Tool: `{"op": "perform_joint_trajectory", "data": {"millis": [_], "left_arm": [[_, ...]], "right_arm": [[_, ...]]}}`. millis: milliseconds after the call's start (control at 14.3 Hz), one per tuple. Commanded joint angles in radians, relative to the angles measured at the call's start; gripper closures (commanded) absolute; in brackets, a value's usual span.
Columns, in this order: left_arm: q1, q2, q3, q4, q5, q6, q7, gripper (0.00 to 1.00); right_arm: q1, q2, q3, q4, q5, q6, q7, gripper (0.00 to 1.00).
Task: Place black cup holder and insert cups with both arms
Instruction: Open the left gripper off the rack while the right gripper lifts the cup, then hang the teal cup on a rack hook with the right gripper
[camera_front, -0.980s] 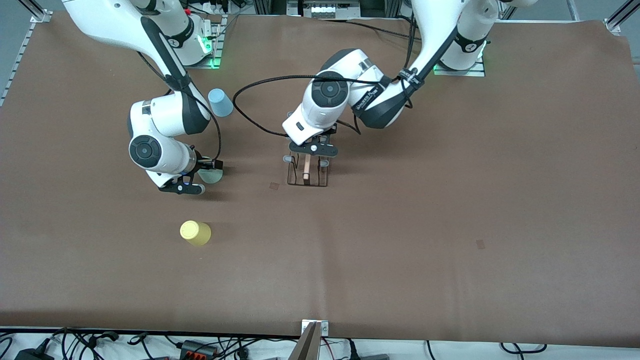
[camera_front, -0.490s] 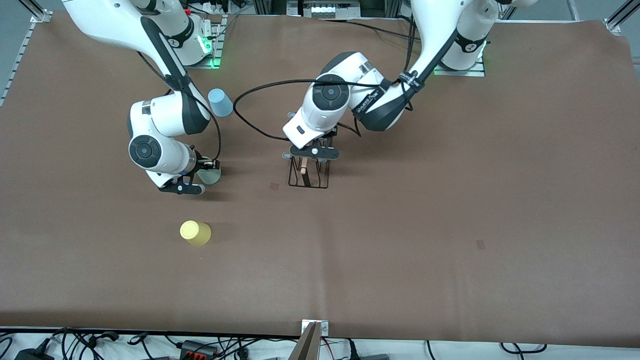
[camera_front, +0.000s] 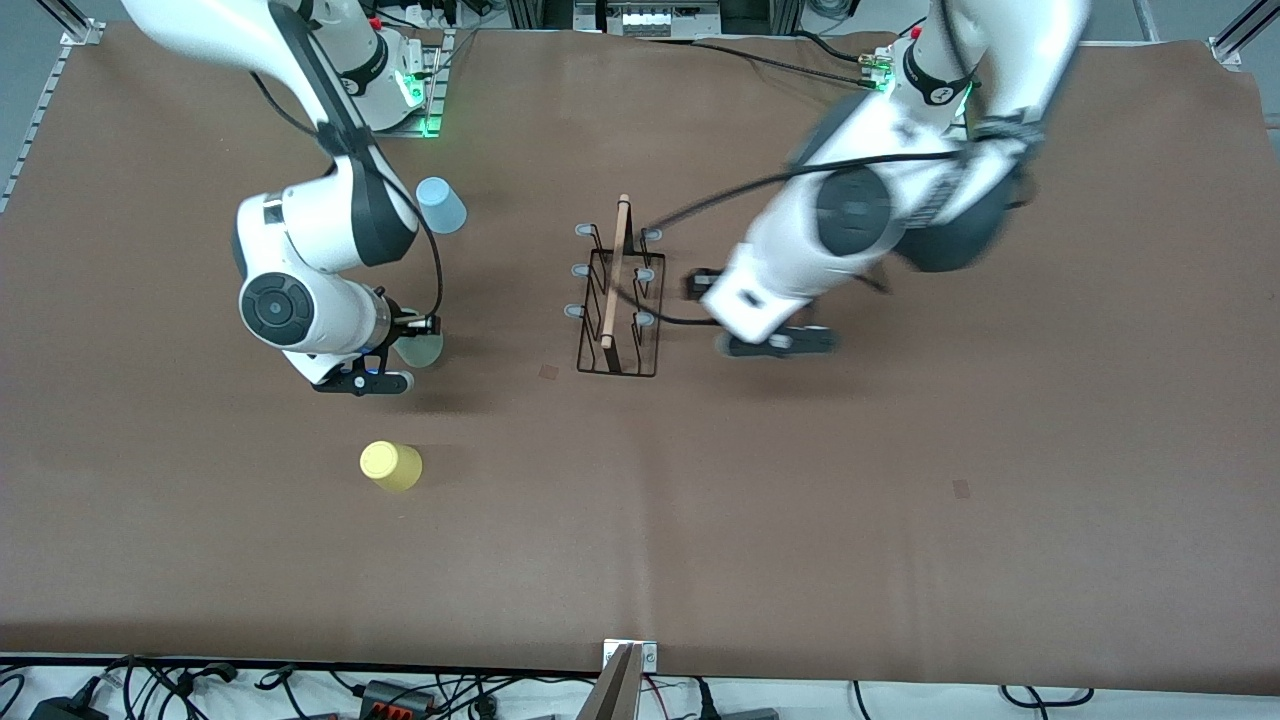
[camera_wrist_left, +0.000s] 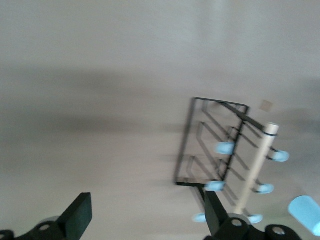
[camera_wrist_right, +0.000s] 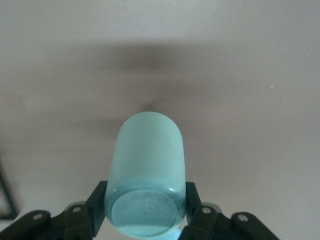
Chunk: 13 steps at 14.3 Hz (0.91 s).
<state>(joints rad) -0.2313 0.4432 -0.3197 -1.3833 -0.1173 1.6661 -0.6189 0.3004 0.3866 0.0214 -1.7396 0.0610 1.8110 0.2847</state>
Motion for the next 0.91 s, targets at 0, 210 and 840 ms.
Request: {"op": "perform_joint_trajectory", "data": {"millis": [0,210,840], "left_arm": [[0.098,-0.047,-0.006,-0.036,0.004,-0.077,0.085,0.0],[0.19,-0.073,-0.006,-0.028,0.121,-0.152,0.203,0.0],[0.175,-0.224,0.361,-0.04,0.137,-0.216,0.462,0.0]], "right_arm": [[0.014,-0.017,0.057,0.104,0.078,-0.14,0.016,0.72],[0.072,-0.04,0.063,0.103,0.169,-0.189,0.062,0.72],[0.371,-0.043,0.061,0.101,0.171,-0.159,0.378,0.71]]}}
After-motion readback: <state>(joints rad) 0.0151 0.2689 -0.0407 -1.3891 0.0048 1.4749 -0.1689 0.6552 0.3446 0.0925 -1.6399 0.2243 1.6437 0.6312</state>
